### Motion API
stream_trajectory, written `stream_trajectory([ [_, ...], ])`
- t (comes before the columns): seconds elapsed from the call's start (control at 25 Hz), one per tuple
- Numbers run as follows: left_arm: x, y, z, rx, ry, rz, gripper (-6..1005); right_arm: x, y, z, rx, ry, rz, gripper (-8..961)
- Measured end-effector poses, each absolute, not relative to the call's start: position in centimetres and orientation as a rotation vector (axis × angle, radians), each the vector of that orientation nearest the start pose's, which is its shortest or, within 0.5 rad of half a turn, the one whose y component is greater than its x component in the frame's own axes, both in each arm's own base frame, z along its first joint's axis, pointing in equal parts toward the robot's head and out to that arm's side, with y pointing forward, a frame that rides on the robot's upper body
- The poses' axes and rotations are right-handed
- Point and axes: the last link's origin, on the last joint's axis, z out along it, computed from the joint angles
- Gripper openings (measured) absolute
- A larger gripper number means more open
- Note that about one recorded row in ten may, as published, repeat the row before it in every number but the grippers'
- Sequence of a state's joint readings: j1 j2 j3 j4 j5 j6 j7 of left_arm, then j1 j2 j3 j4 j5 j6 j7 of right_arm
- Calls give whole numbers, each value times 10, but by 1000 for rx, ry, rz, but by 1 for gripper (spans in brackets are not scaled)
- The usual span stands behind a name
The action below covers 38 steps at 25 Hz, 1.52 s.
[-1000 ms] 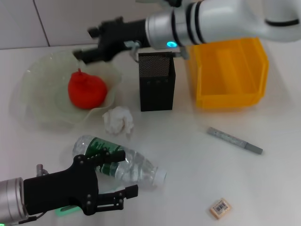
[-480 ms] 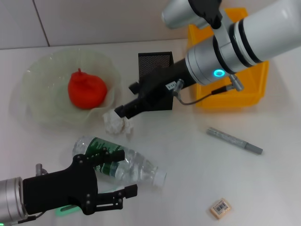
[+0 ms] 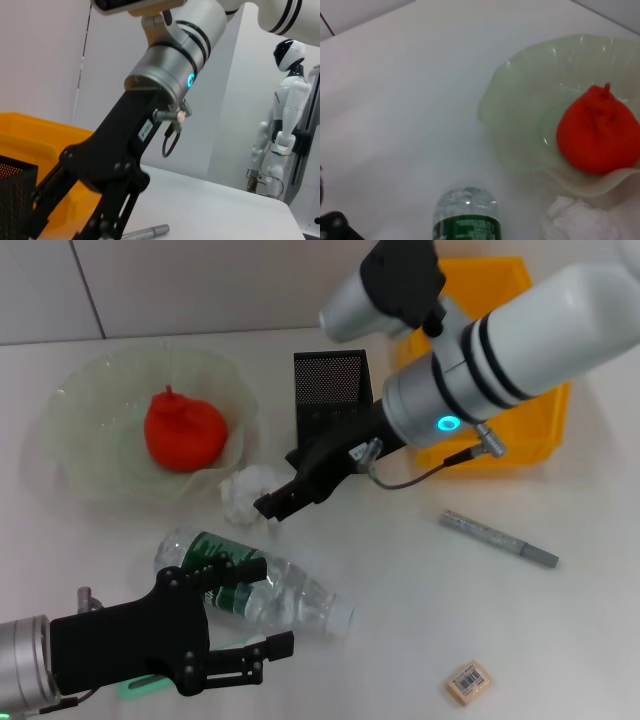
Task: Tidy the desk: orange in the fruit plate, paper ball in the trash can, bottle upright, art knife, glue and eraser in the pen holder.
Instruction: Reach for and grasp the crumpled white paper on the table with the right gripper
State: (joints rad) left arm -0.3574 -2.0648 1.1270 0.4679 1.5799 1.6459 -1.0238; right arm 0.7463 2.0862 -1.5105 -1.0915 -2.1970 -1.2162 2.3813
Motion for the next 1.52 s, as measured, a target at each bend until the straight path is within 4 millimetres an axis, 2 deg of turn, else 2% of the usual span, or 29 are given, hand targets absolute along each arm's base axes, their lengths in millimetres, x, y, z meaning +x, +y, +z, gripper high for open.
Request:
stream_trajectory([
  [0.48, -267, 252, -46, -2834, -411, -995, 854, 122, 380, -97, -2773, 548, -130, 792],
  [1.52, -265, 254, -47, -2838, -409, -1000, 853, 126, 384, -126, -2710, 475, -96, 773],
])
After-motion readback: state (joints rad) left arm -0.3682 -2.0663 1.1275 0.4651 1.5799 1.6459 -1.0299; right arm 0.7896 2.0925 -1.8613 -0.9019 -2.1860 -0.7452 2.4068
